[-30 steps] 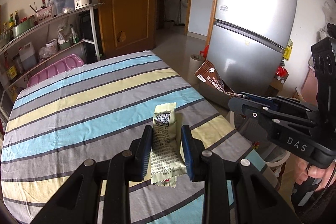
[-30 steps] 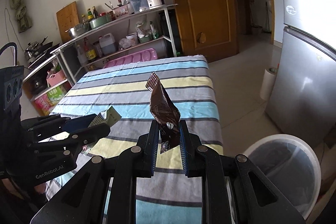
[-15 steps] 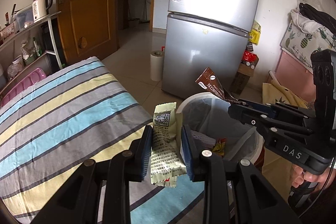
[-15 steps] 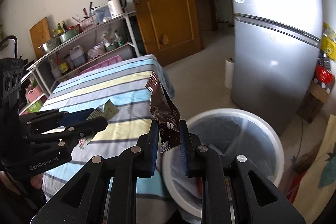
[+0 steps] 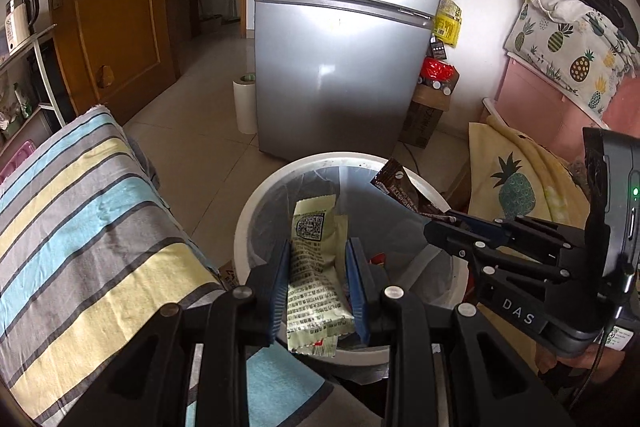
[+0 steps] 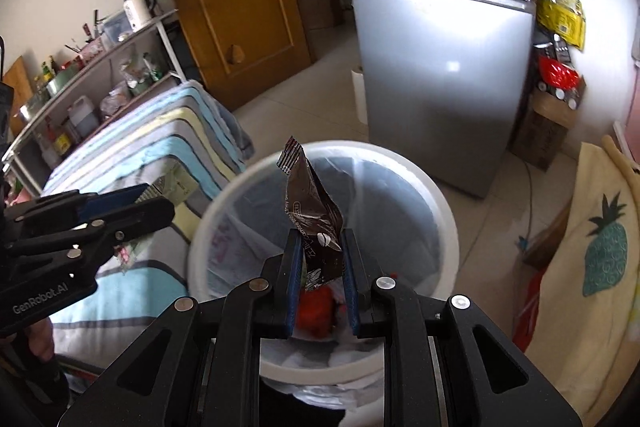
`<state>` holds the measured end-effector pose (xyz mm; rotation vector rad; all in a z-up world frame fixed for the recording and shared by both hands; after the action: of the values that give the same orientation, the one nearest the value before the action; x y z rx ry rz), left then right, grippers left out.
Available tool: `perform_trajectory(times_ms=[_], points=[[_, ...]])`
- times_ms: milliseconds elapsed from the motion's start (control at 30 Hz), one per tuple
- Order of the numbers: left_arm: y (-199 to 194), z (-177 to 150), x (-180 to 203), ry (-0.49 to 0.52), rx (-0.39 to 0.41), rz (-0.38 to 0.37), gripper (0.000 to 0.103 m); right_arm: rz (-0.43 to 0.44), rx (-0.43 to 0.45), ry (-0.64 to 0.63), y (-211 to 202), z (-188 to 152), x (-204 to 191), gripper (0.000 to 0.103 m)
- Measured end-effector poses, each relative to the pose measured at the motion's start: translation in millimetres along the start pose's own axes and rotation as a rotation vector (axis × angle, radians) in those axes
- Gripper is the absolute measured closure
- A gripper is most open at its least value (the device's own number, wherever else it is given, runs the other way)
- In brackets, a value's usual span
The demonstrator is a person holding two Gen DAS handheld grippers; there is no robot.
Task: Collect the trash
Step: 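Carry the brown and beige wrappers over the white bin, then open both tools to drop the brown and beige wrappers into the bin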
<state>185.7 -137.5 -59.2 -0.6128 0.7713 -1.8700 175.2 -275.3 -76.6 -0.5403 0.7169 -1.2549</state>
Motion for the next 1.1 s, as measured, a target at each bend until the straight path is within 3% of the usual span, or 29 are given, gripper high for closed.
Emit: perform_trajectory(times_ms=[300,367,433,500,800,933,1100], points=[[16,0,5,0.001,-0.033,0.010,0.072,-0.047,-0.072,0.021,24,-11,14,0.083],[17,0,4,-0.005,-0.035,0.008,0.064,-0.058,-0.072,0.028,27,-12,17,0.081],[17,0,3,-0.011,-0.033,0.005,0.053,-0.055,-0.075,0.042,29,-12,20,0.066],[16,0,1,-0.015,-0.026,0.012,0.047,-0.054,-0.073,0.054,28,-13,21,0.060],[-3,-3,-5,-0.020,0.017,0.037,0.039,-0.070,-0.006,0.059,5,-8,7,0.060],[-17,-6,-11,-0.022,0.057,0.080,0.028,-0.098,0.038,0.060,-11,-8,-1,0.060],[-37,-13,-19,-0.033,0.103,0.119,0.027,-0.158,0.085,0.063,-33,-15,-12,0.060]])
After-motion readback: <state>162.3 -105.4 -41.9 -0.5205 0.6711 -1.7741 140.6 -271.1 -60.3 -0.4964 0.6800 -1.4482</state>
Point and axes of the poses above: each gripper's, at about its wrist camera, not at the fingertips, and y roughly the way its jaws point, x to its right, z to its top, the point moved 8 cm from there along y, roughly the way its jaws point, and after that the axes turned 2 degrees about z, right-handed, at the moved point
